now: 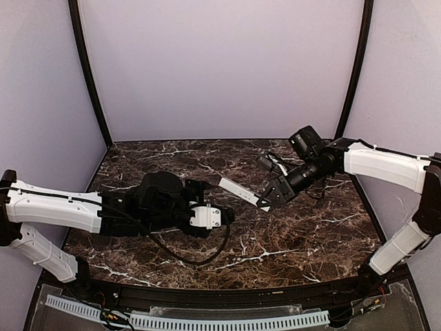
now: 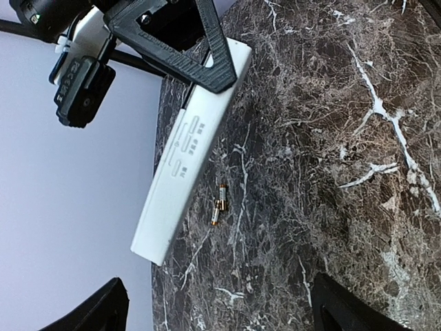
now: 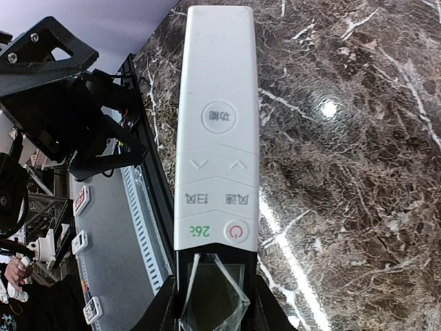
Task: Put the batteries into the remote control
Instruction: Pass from the right arm to the left, then pass from the left arm to the right, then pass from the right arm to the left
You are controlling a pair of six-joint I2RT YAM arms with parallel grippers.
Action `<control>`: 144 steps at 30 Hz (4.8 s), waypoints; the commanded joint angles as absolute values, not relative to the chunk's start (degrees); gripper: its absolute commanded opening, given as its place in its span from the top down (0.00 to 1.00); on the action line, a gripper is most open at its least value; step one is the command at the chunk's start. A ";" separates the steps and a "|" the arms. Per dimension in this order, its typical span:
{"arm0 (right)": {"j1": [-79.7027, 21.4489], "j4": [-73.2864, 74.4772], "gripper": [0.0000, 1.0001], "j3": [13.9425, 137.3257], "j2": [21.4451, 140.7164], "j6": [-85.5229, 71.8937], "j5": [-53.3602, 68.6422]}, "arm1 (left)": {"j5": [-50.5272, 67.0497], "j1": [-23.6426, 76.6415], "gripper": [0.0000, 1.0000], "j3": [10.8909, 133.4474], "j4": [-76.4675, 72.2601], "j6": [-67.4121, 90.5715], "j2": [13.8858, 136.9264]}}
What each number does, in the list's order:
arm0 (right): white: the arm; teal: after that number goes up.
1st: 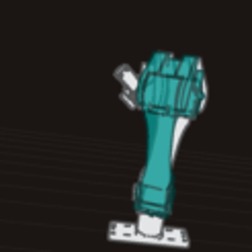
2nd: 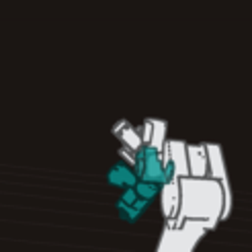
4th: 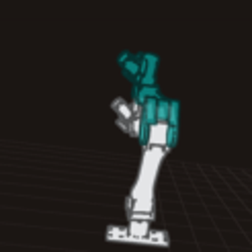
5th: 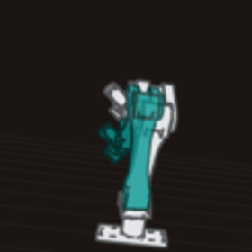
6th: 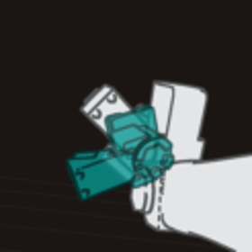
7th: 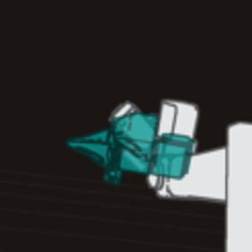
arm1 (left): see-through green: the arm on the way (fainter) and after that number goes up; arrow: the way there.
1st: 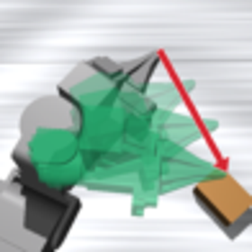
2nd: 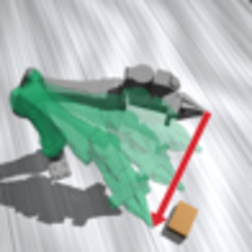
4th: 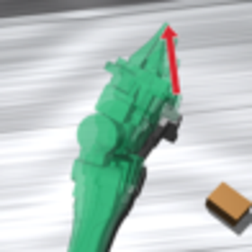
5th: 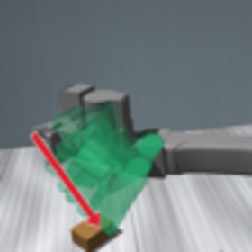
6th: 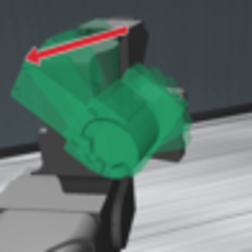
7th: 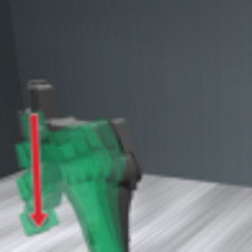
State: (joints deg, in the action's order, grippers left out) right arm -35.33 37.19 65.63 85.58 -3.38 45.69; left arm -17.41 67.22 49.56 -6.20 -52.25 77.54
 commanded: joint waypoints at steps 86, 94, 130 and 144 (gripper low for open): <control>-44.82 31.98 0.69 69.19 73.66 5.12 51.15 | 48.35 51.90 0.98 82.53 26.39 -15.39 91.68; -44.75 31.86 0.94 68.99 74.17 3.22 52.15 | 48.17 50.89 0.89 82.10 24.24 -13.79 91.03; -36.60 21.49 1.00 65.79 82.59 -21.39 58.29 | -6.01 63.33 0.53 73.84 12.83 -31.74 88.55; -33.79 11.93 0.21 59.18 74.05 -4.48 54.76 | 17.30 56.70 0.97 73.12 16.25 -21.38 83.12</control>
